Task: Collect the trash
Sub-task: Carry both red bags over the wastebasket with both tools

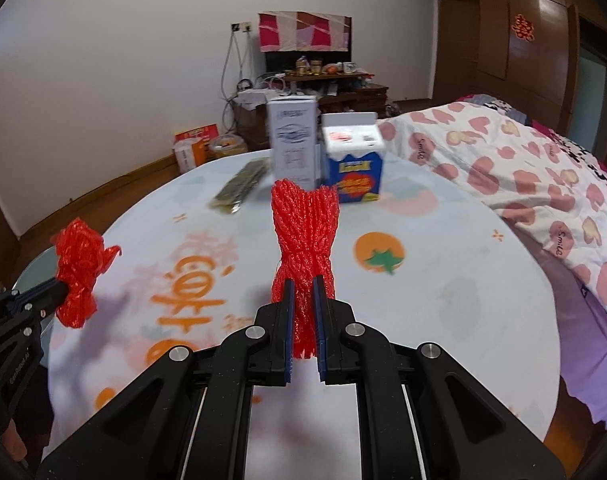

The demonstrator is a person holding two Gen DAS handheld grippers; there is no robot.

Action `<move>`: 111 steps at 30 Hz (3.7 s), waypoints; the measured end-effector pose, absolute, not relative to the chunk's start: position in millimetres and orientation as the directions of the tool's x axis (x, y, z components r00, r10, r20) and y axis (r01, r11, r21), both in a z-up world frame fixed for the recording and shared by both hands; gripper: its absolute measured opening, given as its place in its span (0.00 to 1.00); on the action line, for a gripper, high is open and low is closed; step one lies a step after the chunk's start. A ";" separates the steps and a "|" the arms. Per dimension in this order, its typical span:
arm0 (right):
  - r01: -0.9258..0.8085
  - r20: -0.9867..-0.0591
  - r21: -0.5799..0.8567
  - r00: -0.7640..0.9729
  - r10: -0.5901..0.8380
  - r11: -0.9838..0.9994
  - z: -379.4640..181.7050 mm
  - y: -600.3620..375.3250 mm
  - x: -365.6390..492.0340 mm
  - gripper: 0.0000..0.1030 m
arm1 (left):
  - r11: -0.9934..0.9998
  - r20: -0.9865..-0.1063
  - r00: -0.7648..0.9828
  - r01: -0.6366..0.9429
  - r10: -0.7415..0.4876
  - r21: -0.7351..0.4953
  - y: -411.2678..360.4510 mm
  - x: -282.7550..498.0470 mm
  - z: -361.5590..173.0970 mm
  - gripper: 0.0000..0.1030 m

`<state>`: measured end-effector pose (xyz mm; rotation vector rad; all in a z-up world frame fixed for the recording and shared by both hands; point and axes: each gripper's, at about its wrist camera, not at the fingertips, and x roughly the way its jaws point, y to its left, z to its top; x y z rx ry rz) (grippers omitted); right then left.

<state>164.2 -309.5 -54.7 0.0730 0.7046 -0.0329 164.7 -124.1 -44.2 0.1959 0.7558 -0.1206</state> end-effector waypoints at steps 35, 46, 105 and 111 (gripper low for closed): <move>-0.199 -0.648 0.037 0.742 0.175 0.979 -50.6 -157.9 133.4 0.09 | 0.998 -0.682 0.730 -0.016 0.050 0.056 20.4 111.5 -44.5 0.04; -0.282 -0.651 0.021 0.725 0.227 0.959 -49.0 -111.2 140.0 0.09 | 0.994 -0.680 0.727 -0.102 0.097 0.033 66.6 107.0 -44.9 0.04; -0.426 -0.693 0.098 0.619 0.369 0.899 -78.4 -28.8 198.5 0.10 | 0.981 -0.754 0.643 -0.192 0.135 0.012 103.1 175.6 -84.2 0.04; -0.429 -0.703 0.091 0.612 0.363 0.899 -83.1 -22.3 208.5 0.10 | 0.979 -0.765 0.633 -0.201 0.120 -0.013 109.0 184.0 -86.5 0.04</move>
